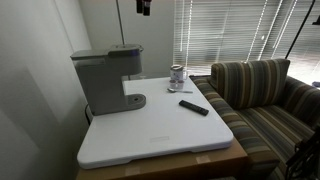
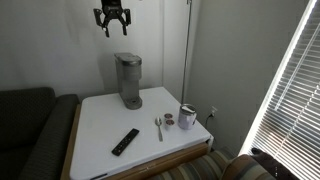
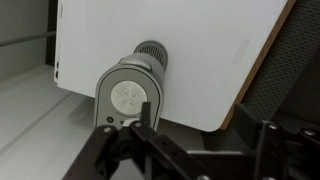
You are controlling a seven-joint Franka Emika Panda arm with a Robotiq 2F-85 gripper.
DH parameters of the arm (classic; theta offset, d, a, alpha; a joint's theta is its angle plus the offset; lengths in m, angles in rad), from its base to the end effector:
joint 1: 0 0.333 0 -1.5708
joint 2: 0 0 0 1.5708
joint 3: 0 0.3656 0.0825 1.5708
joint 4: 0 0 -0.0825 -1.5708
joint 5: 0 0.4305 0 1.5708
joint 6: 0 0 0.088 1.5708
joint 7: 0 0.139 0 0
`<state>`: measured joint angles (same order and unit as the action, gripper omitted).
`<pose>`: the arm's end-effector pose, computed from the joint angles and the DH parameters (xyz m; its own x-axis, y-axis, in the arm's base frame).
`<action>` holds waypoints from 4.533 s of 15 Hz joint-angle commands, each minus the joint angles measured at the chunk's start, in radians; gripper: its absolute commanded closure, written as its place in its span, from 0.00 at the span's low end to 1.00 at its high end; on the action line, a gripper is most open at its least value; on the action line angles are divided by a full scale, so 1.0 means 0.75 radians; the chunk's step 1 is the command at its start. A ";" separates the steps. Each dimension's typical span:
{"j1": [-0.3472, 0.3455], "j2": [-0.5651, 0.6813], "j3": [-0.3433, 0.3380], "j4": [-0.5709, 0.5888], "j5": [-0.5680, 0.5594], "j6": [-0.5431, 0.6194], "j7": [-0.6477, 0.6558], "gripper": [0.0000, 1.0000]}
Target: Press the button atop the coffee maker
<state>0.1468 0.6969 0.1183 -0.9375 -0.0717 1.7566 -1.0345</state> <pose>0.8179 0.1770 0.4902 0.2862 0.9558 0.0678 0.9505 -0.2921 0.1057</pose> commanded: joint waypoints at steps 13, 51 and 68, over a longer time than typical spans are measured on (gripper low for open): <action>0.014 0.230 0.020 0.366 0.006 -0.199 -0.083 0.93; 0.042 0.452 0.006 0.589 0.013 -0.186 -0.123 1.00; 0.031 0.504 0.017 0.643 0.020 -0.177 -0.300 1.00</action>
<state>0.1769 1.0819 0.1306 -0.4281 -0.0536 1.6013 -1.2222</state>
